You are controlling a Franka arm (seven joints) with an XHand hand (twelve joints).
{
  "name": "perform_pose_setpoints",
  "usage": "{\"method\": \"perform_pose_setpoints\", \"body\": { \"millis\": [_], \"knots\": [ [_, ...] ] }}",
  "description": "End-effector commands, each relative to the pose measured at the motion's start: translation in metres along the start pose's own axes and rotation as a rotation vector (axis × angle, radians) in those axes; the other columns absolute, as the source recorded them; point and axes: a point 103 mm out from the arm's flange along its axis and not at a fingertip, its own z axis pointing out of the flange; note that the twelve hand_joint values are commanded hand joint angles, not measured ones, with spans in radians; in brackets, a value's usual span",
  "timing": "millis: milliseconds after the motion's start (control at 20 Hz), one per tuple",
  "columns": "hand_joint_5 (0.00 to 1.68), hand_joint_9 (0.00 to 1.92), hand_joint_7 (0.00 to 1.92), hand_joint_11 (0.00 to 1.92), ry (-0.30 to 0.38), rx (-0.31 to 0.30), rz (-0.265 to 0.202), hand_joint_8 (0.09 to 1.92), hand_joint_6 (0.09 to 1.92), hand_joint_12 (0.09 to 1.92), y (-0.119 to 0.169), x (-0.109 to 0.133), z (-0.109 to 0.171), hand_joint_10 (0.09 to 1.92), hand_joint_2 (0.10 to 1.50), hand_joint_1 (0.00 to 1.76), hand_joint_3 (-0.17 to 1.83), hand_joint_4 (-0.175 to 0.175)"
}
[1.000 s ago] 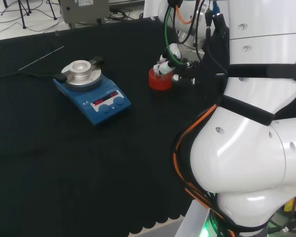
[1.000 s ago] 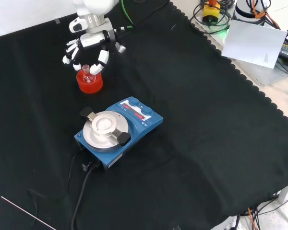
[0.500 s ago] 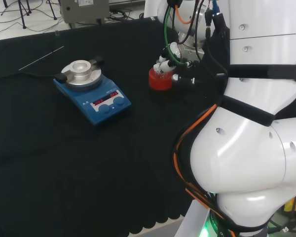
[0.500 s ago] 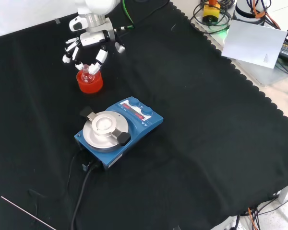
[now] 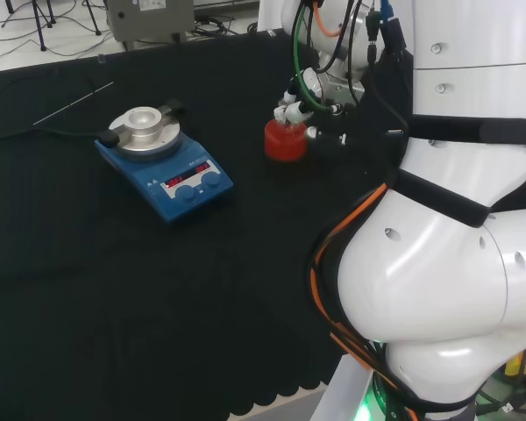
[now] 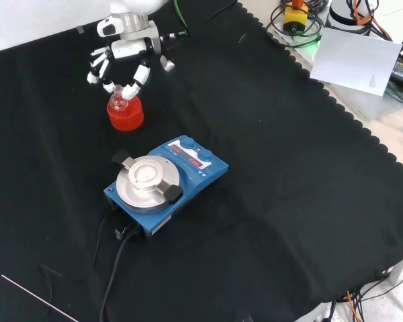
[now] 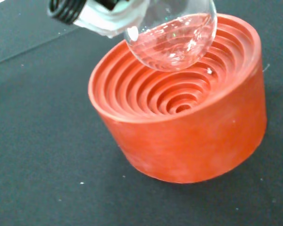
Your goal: Pick up the round-bottom flask.
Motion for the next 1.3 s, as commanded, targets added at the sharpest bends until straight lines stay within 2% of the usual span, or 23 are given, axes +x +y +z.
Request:
{"method": "perform_pose_setpoints", "body": {
  "millis": [50,500,850,1300],
  "knots": [
    [1.04,0.51,0.40,0.09,0.060,0.044,-0.001,0.58,1.11,1.35,0.001,0.015,-0.019,0.63,0.74,1.06,0.74,0.154],
    [1.07,0.51,0.42,0.10,0.063,0.049,-0.026,0.59,1.08,1.35,-0.005,0.034,-0.036,0.63,0.69,1.08,0.79,0.145],
    [1.09,0.51,0.42,0.10,0.051,0.037,-0.046,0.59,1.05,1.35,-0.011,0.053,-0.064,0.64,0.67,1.09,0.81,0.139],
    [1.10,0.51,0.42,0.11,0.046,0.028,-0.056,0.59,1.04,1.35,-0.012,0.063,-0.066,0.64,0.67,1.09,0.81,0.145]
  ]
}}
